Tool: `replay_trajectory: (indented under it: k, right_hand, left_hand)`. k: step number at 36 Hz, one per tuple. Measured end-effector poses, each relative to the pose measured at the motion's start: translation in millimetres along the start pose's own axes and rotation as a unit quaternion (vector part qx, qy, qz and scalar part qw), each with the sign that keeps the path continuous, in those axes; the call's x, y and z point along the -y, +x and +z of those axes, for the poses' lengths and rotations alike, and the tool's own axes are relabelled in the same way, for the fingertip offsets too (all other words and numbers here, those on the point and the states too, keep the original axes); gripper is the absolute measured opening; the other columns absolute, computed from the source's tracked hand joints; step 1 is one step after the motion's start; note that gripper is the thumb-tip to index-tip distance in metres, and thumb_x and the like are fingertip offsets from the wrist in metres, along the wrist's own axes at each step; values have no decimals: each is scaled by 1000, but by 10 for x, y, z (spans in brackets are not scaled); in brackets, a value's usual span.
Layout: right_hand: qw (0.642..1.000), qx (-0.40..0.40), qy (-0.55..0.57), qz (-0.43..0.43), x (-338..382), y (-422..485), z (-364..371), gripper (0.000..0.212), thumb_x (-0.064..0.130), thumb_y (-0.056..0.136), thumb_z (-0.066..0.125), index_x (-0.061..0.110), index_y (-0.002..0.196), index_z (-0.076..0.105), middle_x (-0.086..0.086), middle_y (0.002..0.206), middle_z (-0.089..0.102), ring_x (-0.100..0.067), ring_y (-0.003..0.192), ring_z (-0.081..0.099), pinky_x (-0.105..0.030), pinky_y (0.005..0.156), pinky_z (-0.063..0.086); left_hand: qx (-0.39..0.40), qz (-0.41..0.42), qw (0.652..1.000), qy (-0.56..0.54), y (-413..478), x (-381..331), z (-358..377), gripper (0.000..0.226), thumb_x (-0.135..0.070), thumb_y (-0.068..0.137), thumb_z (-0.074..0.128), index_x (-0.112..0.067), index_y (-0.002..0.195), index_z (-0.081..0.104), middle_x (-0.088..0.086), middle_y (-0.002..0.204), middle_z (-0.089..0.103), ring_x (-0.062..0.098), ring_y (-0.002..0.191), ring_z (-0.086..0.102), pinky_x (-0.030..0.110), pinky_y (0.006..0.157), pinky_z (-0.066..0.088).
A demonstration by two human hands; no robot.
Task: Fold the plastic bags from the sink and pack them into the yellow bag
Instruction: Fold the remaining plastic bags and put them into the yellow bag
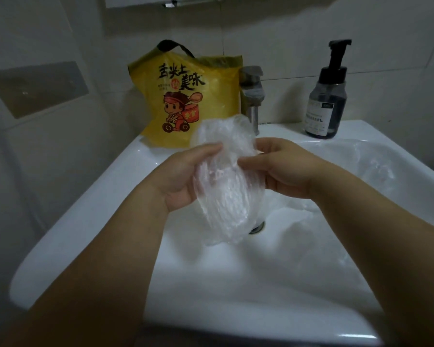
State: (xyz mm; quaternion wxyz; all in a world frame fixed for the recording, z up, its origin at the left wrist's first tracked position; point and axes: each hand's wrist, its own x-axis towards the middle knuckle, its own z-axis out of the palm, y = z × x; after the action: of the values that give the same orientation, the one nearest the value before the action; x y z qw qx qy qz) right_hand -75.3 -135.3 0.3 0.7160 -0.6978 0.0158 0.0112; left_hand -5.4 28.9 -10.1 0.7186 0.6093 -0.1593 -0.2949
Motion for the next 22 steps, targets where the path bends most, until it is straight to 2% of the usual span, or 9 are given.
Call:
replay_trajectory:
  k: [4,6,9,12,14,16,18,19,22]
  right_hand:
    - [999,-30,-3,-27,-22,16,13,59,15,97,51,33,148,26,-1,117,59,-25,98,66,-38,81,58]
    - [990,-53,-104,-73,-25,19,14,60,11,97,44,44,144,28,0,136,47,-25,114,57,-36,90,53]
    - [931,-33,-337,-139,-80,-26,40,82,-9,86,42,47,143,28,4,155,21,-19,139,30,-24,104,34]
    - [857,5,-497,-138,-137,-80,137,97,-13,82,47,53,145,15,9,160,-3,-20,146,10,-28,105,32]
    - [827,-5,-526,-198,-133,-93,180,81,0,85,62,47,143,30,3,161,5,-24,145,14,-38,109,32]
    - [823,-21,-508,-254,-110,-102,194,48,13,85,68,29,129,58,-2,154,32,-25,138,29,-42,110,30]
    - [841,-26,-483,-243,-86,-118,203,27,22,88,66,20,114,69,-4,133,58,-23,122,46,-35,101,37]
    - [857,-19,-461,-228,-78,-120,211,23,27,88,65,18,109,71,-6,117,66,-23,109,54,-35,93,43]
    - [901,-6,-397,-177,-58,-121,234,30,39,88,61,11,94,72,-11,89,69,-27,81,63,-39,74,50]
  left_hand:
    - [-30,-32,999,-11,62,30,-68,48,-12,84,68,-1,130,58,19,130,60,33,122,57,48,107,43]
    - [-84,-46,993,-68,92,21,-133,44,-11,85,66,-2,128,60,13,126,64,25,117,61,39,100,50]
    - [-127,-69,980,-140,136,29,-213,45,-10,79,72,-4,123,64,6,113,70,15,100,68,27,94,52]
    - [-178,-88,968,-154,144,40,-237,19,-7,84,69,-7,103,68,1,90,69,7,69,66,12,64,52]
    - [-189,-86,968,-141,138,51,-210,9,-7,87,66,-5,96,67,2,78,70,8,61,66,15,56,54]
    - [-195,-75,973,-102,126,53,-180,4,-6,89,63,-5,86,65,2,64,69,8,50,65,18,44,52]
    - [-186,-61,979,-57,127,48,-165,4,-2,87,67,-3,91,65,6,71,71,10,52,68,17,44,50]
    - [-169,-50,984,-28,127,48,-154,16,-1,83,71,-2,98,66,8,83,73,10,61,71,17,49,53]
    - [-122,-8,991,59,149,81,-138,37,-2,72,80,-6,108,68,6,95,74,11,76,71,19,62,57]
